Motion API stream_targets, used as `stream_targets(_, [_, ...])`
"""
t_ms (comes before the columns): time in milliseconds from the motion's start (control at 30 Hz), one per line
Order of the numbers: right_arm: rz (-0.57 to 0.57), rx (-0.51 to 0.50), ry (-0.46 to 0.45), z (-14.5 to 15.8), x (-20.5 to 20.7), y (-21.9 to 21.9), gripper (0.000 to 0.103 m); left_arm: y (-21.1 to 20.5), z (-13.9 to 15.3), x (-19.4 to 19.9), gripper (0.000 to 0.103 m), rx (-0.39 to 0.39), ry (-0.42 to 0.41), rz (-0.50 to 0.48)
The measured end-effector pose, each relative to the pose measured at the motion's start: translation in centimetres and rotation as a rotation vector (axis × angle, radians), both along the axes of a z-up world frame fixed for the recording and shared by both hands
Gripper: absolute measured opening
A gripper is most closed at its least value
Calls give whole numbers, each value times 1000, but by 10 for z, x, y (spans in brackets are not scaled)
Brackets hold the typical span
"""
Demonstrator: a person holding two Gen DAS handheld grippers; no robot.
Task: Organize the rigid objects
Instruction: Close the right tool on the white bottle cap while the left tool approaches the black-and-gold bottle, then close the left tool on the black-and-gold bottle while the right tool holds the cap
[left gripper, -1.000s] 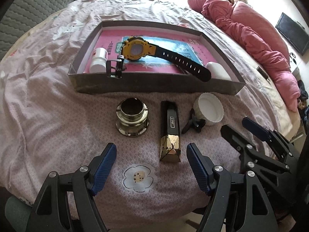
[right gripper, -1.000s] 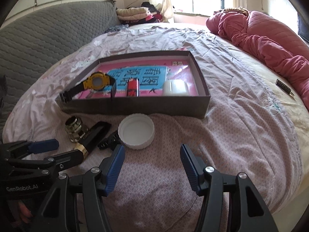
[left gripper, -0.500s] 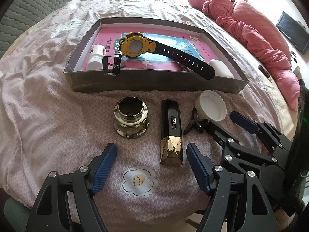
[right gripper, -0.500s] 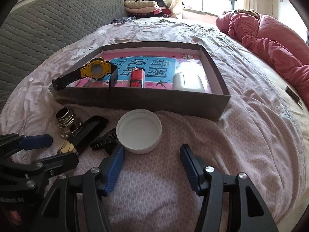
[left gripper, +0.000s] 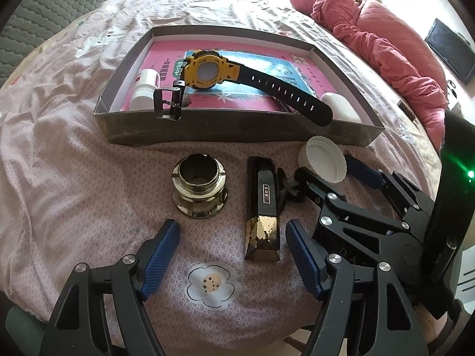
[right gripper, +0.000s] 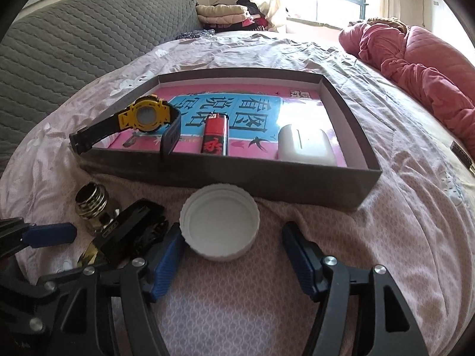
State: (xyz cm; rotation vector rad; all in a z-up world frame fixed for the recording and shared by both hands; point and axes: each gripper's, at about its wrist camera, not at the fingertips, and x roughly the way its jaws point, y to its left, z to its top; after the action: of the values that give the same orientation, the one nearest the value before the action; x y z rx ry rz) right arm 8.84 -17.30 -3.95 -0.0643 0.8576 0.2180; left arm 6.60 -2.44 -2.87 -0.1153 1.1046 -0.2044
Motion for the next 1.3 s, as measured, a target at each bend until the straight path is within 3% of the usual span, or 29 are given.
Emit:
stream_targets(167, [-5, 21, -4, 1, 0, -5, 65, -4, 1, 1, 75, 11, -2, -7])
stream_targets(333, [-35, 26, 0, 2, -1, -15, 50, -10, 2, 3, 75, 11, -8, -20])
stream_targets(700, [-85, 38, 7, 6, -3, -32, 49, -20, -1, 3, 47, -20, -1, -65])
stream_targets(933, [-85, 46, 13, 5, -4, -34, 49, -13, -2, 3, 42, -68, 13, -72])
stream_targets(1100, [-86, 47, 14, 5, -3, -35, 49, -6, -4, 5, 31, -78, 21, -72])
stream_targets(1300, [-86, 43, 15, 4, -3, -35, 49, -3, -6, 9, 30, -94, 36, -74])
